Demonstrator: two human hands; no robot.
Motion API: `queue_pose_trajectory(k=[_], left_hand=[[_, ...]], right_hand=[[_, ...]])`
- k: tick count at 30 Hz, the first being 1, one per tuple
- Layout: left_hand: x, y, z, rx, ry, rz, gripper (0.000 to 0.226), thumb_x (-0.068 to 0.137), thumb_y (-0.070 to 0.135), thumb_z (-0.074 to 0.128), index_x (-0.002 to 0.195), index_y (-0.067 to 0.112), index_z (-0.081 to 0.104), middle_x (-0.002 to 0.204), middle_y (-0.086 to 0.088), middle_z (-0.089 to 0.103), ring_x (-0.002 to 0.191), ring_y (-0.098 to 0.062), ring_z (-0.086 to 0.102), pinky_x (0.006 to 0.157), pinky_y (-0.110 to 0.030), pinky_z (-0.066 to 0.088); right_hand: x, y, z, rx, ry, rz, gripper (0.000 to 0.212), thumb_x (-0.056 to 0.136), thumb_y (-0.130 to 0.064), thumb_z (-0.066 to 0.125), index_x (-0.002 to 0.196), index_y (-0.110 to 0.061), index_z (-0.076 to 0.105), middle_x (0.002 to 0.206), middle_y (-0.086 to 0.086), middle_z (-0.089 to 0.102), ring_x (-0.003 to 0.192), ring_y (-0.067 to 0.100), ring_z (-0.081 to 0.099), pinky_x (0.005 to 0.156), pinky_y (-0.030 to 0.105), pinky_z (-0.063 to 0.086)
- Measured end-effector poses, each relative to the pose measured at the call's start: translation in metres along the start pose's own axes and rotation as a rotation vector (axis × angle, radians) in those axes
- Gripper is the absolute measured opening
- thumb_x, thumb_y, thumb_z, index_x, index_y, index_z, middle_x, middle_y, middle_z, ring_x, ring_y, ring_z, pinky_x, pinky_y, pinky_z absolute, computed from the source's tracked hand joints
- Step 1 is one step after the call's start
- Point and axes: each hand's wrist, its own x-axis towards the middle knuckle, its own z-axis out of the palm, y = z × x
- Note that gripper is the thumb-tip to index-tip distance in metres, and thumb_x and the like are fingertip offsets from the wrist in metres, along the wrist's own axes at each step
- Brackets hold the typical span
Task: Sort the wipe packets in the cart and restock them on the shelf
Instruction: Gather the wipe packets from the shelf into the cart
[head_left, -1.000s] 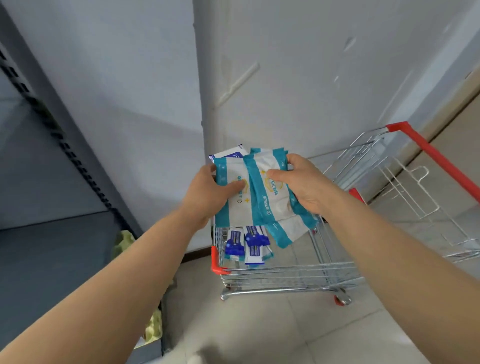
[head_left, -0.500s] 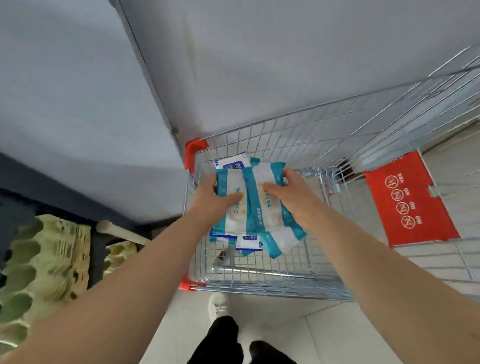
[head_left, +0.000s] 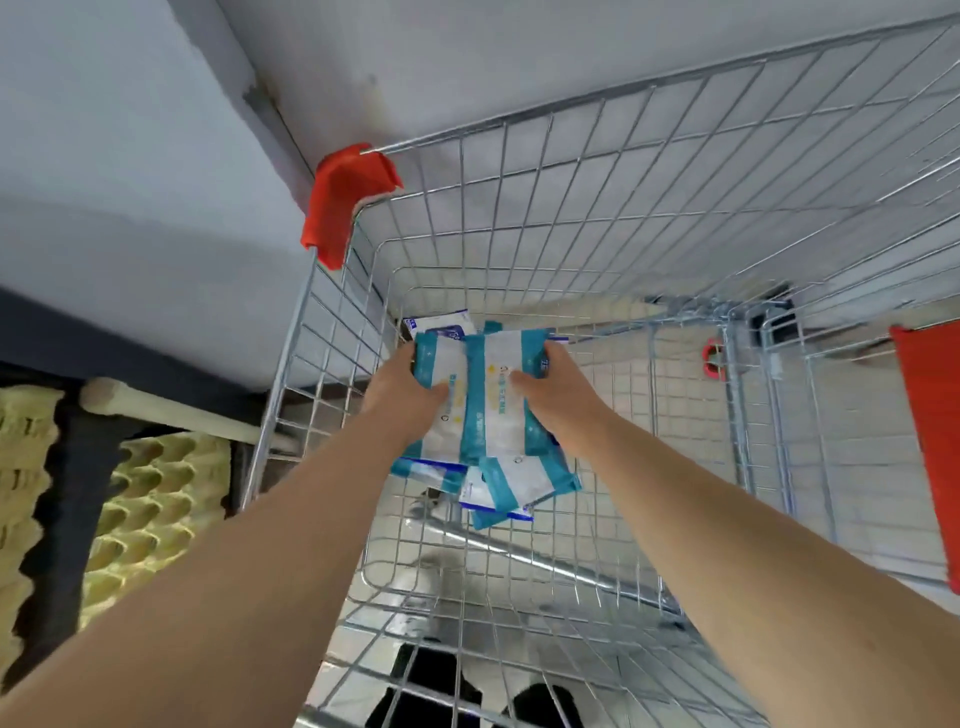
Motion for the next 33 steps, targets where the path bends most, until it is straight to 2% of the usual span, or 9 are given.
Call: queue_pose_trajectory(k=[3,6,8,11,14,16,24,27,33], left_hand=[[0.006,-0.010,0.002,0.079,0.014,0.010,0.037,0.086,0.014,0.063,0.122,0.021,0.054,0.103,-0.002,0.067,0.087,-0.020,0.064,0.077,-0.035,0.054],[-0.001,-0.006,-0.001,0.239,0.038,0.054,0.026,0.090,0.020,0.059,0.116,0.021,0.053,0.100,-0.001,0.063,0.077,-0.014,0.058,0.061,-0.026,0.046],[-0.012,0.005,-0.006,0.405,0.063,0.098,0.026,0.093,0.024,0.054,0.118,0.018,0.052,0.104,-0.005,0.058,0.082,-0.020,0.058,0.066,-0.030,0.049],[-0.039,0.032,-0.020,0.643,0.114,0.159,0.025,0.094,0.025,0.047,0.117,0.019,0.054,0.108,-0.005,0.056,0.092,-0.025,0.057,0.074,-0.037,0.050],[-0.075,0.066,-0.042,0.803,0.160,0.219,0.023,0.096,0.025,0.043,0.114,0.019,0.054,0.109,-0.003,0.057,0.092,-0.022,0.057,0.069,-0.034,0.047],[-0.103,0.092,-0.062,0.861,0.207,0.272,0.025,0.097,0.028,0.042,0.119,0.022,0.054,0.114,-0.002,0.059,0.098,-0.021,0.058,0.074,-0.034,0.047],[-0.250,0.174,-0.175,0.885,0.518,0.406,0.037,0.099,0.040,0.036,0.124,0.023,0.056,0.119,0.001,0.059,0.106,-0.022,0.056,0.084,-0.034,0.044],[-0.310,0.183,-0.223,0.800,0.661,0.417,0.035,0.098,0.041,0.039,0.120,0.021,0.058,0.116,0.002,0.061,0.103,-0.022,0.058,0.083,-0.034,0.047],[-0.432,0.176,-0.326,0.685,0.928,0.405,0.037,0.097,0.043,0.041,0.124,0.025,0.058,0.113,0.006,0.062,0.105,-0.020,0.057,0.083,-0.031,0.043]], right_hand=[[0.009,0.007,-0.001,-0.138,0.012,-0.077,0.036,0.090,-0.007,0.054,0.122,-0.022,0.045,0.112,0.003,0.064,0.095,0.021,0.066,0.081,0.042,0.058],[0.003,0.003,-0.005,-0.304,0.040,-0.196,0.042,0.090,-0.007,0.055,0.130,-0.018,0.045,0.113,-0.002,0.056,0.098,0.014,0.059,0.080,0.030,0.054],[-0.006,-0.004,-0.010,-0.511,0.061,-0.286,0.040,0.092,-0.013,0.054,0.132,-0.014,0.048,0.121,0.001,0.051,0.107,0.016,0.052,0.087,0.027,0.044],[-0.028,-0.028,-0.017,-0.749,0.067,-0.420,0.037,0.092,-0.021,0.054,0.129,-0.013,0.054,0.127,0.004,0.055,0.116,0.021,0.053,0.098,0.035,0.044],[-0.061,-0.068,-0.024,-0.927,0.081,-0.556,0.033,0.093,-0.024,0.054,0.123,-0.011,0.058,0.120,0.004,0.061,0.111,0.023,0.056,0.095,0.038,0.047],[-0.088,-0.100,-0.030,-1.019,0.095,-0.656,0.032,0.093,-0.025,0.053,0.121,-0.010,0.060,0.119,0.004,0.063,0.108,0.023,0.057,0.093,0.036,0.047],[-0.238,-0.247,-0.032,-1.111,0.123,-1.018,0.031,0.095,-0.027,0.050,0.120,-0.012,0.061,0.120,0.004,0.064,0.108,0.026,0.056,0.096,0.034,0.040],[-0.299,-0.295,-0.019,-1.120,0.113,-1.144,0.034,0.095,-0.027,0.049,0.123,-0.011,0.060,0.123,0.006,0.063,0.110,0.028,0.055,0.097,0.033,0.035],[-0.415,-0.369,0.042,-1.076,0.041,-1.379,0.038,0.095,-0.033,0.049,0.127,-0.014,0.057,0.124,0.004,0.061,0.117,0.029,0.052,0.097,0.038,0.042]])
